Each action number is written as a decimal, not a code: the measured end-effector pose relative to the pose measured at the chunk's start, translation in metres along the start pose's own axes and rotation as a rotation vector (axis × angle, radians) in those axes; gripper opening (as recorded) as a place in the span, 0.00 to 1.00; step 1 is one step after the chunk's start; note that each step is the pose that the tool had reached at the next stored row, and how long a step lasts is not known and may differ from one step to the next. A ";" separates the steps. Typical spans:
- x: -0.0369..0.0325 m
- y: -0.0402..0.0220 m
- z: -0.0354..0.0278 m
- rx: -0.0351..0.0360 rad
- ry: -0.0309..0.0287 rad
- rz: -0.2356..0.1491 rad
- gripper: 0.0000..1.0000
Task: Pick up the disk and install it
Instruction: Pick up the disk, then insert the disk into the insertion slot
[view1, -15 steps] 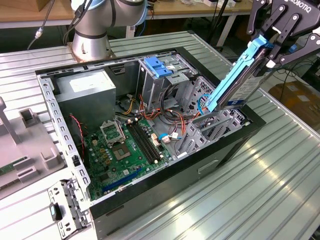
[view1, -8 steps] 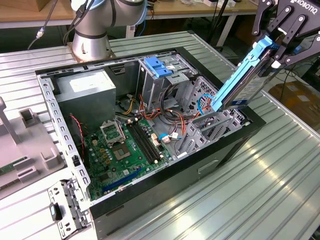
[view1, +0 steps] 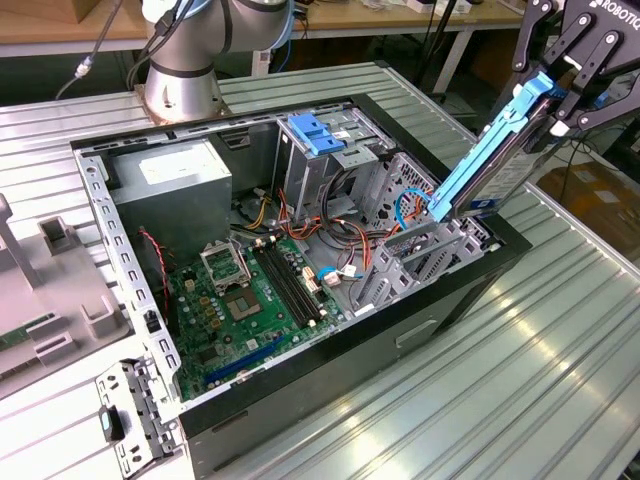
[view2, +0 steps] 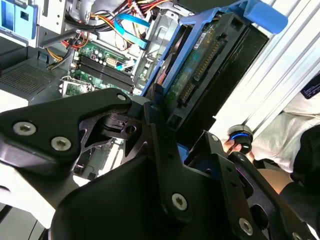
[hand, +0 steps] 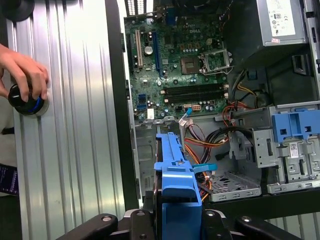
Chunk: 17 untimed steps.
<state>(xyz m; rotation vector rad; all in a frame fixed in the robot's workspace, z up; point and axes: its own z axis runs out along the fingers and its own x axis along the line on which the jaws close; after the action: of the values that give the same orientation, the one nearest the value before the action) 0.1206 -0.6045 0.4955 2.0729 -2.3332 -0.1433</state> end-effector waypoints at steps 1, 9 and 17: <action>0.0000 0.0000 0.0000 0.0000 0.0000 0.000 0.36; -0.0001 -0.0004 0.0000 0.0000 0.0000 0.000 0.36; 0.0011 -0.0006 0.0000 -0.0080 -0.0515 -0.026 0.36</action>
<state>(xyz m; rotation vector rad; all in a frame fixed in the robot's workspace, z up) 0.1210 -0.6056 0.4954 2.1213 -2.3309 -0.2085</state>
